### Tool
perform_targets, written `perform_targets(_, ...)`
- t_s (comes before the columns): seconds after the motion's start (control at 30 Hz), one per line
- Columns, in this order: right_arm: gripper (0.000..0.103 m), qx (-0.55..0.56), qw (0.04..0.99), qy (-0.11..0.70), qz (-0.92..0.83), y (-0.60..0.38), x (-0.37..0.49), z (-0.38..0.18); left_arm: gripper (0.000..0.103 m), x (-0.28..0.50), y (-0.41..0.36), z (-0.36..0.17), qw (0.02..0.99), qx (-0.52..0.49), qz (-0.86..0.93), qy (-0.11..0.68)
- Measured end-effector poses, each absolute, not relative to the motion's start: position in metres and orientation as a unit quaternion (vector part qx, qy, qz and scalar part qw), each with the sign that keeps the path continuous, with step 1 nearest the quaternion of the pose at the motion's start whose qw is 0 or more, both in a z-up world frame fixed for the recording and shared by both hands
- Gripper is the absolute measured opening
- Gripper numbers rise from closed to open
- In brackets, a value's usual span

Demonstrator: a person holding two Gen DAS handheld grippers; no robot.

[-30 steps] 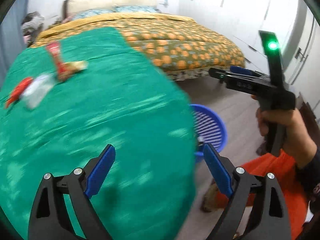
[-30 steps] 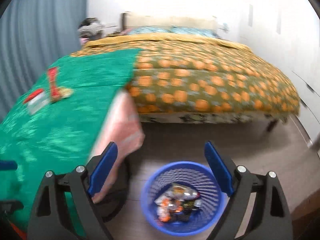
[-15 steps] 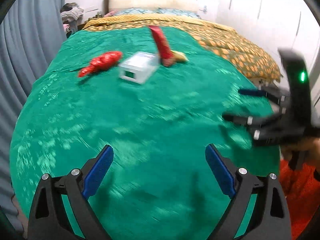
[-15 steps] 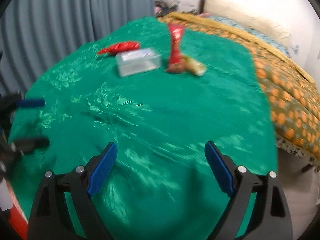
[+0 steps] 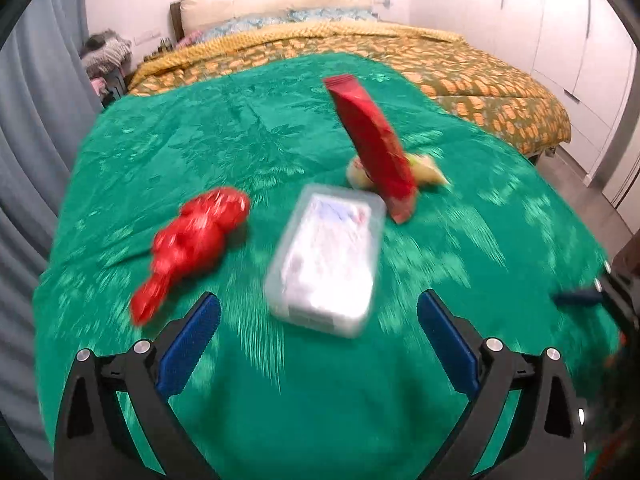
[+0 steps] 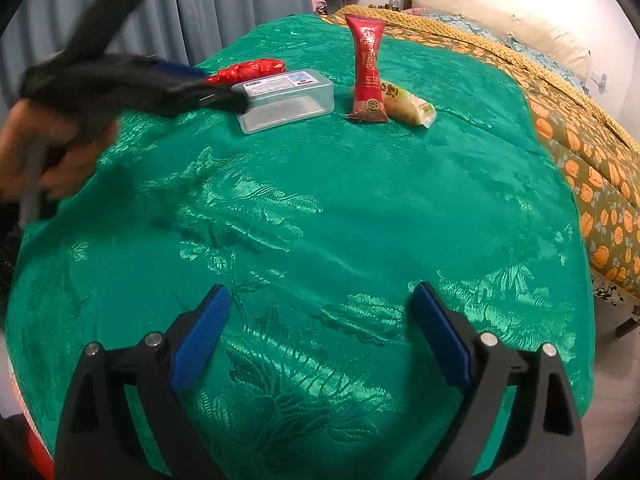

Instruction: Collect trash

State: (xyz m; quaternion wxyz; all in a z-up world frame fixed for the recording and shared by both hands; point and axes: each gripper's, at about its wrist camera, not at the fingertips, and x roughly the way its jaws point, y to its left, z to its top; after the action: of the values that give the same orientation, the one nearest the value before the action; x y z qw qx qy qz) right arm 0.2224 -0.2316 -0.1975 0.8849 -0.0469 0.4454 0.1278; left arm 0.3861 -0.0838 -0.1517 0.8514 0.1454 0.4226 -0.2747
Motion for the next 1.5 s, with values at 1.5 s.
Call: perform_targets(1.5,0.089,-0.024,0.898,0.419,0.131,-0.249,0.265,-0.174,0.090,0.289,0.018,-0.184,0.882,0.065,-0.117,0.452)
